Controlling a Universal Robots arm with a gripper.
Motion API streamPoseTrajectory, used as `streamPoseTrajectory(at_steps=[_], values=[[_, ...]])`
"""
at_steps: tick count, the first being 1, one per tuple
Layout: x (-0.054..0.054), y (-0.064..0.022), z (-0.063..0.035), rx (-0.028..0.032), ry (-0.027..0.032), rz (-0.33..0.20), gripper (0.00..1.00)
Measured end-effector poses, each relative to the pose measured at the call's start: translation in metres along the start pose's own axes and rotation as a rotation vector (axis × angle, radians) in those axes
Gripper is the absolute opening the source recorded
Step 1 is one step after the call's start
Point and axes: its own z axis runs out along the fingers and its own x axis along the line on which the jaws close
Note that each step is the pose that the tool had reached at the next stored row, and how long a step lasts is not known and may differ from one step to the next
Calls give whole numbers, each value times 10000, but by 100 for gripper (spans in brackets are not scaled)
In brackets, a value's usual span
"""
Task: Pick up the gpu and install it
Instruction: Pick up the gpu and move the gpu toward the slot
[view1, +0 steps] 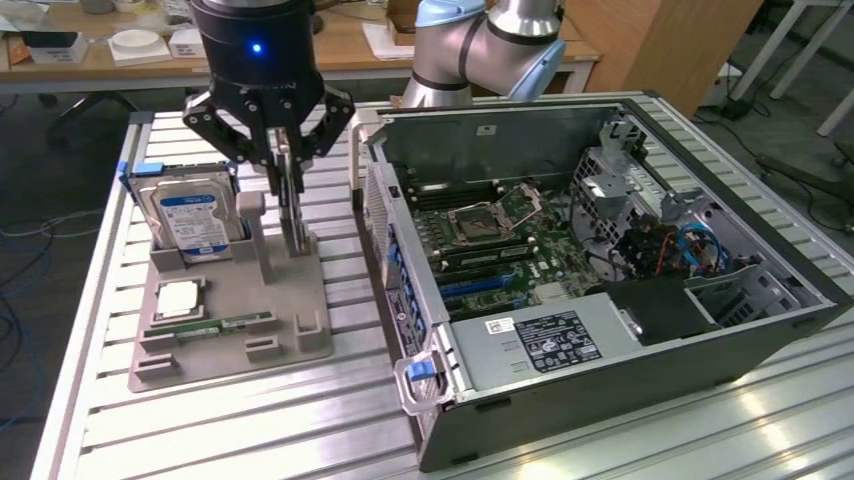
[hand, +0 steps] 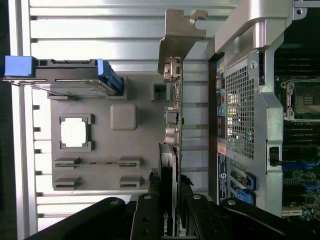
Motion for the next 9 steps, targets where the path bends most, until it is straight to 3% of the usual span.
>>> streamPoseTrajectory(at_steps=[9], values=[[-1,2,-39,1,1,0,26]])
